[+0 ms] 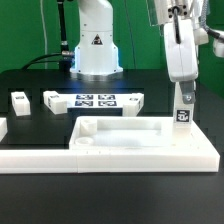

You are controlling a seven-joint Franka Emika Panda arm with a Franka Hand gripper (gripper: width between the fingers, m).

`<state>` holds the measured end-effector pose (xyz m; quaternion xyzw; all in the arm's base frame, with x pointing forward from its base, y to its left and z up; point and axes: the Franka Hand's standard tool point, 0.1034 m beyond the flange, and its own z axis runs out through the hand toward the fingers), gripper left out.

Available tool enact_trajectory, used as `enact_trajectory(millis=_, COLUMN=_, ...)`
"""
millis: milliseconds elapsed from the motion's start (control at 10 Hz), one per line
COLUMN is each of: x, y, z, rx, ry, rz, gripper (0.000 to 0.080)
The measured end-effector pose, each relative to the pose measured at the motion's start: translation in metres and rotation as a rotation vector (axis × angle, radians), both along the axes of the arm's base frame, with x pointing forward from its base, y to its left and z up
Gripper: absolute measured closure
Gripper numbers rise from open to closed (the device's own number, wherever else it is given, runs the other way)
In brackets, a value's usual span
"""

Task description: Assemble desk

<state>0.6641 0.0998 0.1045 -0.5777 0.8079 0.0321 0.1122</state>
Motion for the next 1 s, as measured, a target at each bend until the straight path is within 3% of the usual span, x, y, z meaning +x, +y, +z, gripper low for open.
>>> enact_trajectory(millis=100, x=0.0, y=0.0, z=0.0, rx=-0.001, ry=0.0, rz=0.003, gripper=0.0318)
enact_trajectory(millis=200, x=0.0, y=0.001, z=0.0, rx=-0.001, ry=-0.001, rz=0.008, gripper=0.0192)
enact_trajectory(millis=300, x=0.0, y=0.002, z=0.0, rx=-0.002, ry=-0.002, rz=0.014, gripper=0.0159)
enact_trajectory(millis=400, x=-0.001, y=0.006, z=0.007, rx=0.001, ry=-0.004, rz=0.047, gripper=0.0159)
enact_trajectory(millis=600, x=0.005, y=0.011, z=0.043, rx=0.023, ry=-0.053, rz=0.049, gripper=0.0151)
enact_trajectory(millis=700, x=0.003, y=0.018, z=0.05, rx=0.029, ry=-0.05, rz=0.056, gripper=0.015)
enact_trajectory(millis=1000, x=0.003, y=0.018, z=0.045, rx=0.025, ry=-0.049, rz=0.069, gripper=0.015)
